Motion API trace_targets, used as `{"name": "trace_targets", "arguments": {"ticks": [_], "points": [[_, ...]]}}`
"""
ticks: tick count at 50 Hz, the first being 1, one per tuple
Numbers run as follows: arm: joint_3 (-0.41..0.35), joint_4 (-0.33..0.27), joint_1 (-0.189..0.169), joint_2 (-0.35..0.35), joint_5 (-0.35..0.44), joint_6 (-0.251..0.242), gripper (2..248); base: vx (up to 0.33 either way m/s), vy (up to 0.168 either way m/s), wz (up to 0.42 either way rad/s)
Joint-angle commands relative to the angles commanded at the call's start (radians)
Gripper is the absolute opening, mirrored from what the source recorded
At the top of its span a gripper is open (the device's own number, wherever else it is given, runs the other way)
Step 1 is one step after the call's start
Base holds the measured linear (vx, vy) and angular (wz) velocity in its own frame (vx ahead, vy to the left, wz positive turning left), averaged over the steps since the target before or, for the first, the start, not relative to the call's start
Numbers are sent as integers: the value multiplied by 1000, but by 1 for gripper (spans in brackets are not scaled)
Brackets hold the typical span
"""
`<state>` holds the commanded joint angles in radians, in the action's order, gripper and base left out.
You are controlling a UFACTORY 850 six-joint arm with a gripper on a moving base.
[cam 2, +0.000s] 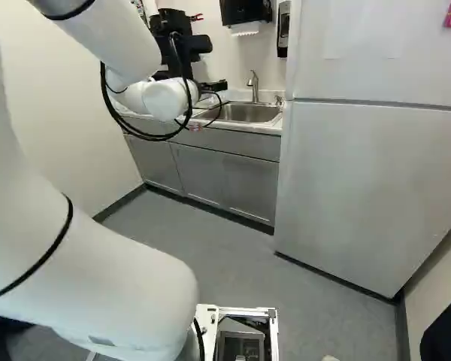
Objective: Rinse the cup and place it in the tray
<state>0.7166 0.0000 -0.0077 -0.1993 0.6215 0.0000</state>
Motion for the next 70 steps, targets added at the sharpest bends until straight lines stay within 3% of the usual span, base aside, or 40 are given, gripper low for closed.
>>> {"name": "trace_targets", "arguments": {"ticks": [45,70], "points": [[94,0,0,1,-89,0,247,0,0,0],[104,0,0,-3,-91,0,247,0,0,0]]}}
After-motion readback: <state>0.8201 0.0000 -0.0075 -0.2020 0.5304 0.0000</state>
